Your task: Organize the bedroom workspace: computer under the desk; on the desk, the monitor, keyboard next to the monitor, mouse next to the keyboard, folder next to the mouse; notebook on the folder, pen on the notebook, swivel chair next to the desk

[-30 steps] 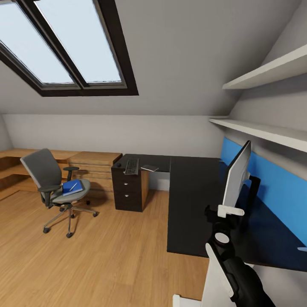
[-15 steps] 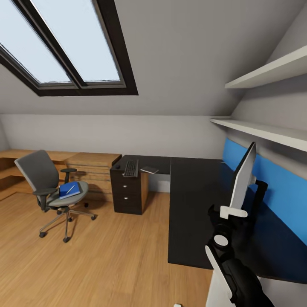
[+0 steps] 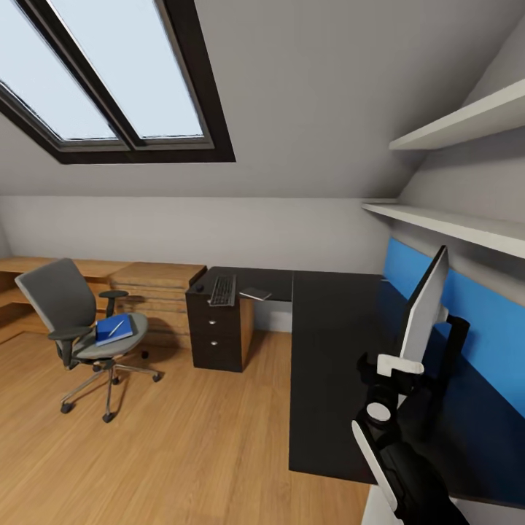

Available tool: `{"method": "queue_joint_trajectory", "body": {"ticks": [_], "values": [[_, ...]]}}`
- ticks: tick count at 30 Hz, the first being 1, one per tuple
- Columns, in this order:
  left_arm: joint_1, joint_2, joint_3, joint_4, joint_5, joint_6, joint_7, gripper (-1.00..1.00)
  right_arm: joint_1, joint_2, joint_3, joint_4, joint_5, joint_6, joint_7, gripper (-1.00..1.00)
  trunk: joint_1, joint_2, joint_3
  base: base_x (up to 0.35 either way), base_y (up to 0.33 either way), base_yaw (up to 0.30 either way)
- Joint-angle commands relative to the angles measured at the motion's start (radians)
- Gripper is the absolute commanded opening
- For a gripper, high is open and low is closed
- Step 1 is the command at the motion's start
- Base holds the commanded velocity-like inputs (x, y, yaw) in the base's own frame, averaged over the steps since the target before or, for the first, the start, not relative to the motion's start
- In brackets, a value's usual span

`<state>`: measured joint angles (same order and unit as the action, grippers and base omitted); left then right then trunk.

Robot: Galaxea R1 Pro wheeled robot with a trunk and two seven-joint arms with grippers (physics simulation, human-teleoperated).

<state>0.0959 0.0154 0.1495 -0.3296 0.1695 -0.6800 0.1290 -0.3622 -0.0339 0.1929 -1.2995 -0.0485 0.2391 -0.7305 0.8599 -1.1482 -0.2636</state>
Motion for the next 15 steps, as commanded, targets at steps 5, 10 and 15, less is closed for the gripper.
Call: {"method": "queue_joint_trajectory", "body": {"ticks": [5,10,15], "values": [[0.001,0.0,-0.002,-0.002,0.004,-0.001,0.003,1.0,-0.002,-0.001,-0.011,0.029,-0.007,0.009,-0.007,1.0,0.0,-0.001,-0.001,0.018,0.0,0.0],[0.001,0.001,-0.002,-0.002,0.004,-0.001,0.003,1.0,-0.006,-0.001,-0.044,0.062,-0.009,0.011,-0.008,1.0,0.0,-0.001,-0.001,0.003,0.0,0.0],[0.001,0.001,-0.002,-0.002,0.004,-0.001,0.003,1.0,-0.008,-0.002,-0.09,0.088,-0.01,0.013,-0.007,1.0,0.0,-0.001,-0.001,0.0,0.0,0.0]]}}
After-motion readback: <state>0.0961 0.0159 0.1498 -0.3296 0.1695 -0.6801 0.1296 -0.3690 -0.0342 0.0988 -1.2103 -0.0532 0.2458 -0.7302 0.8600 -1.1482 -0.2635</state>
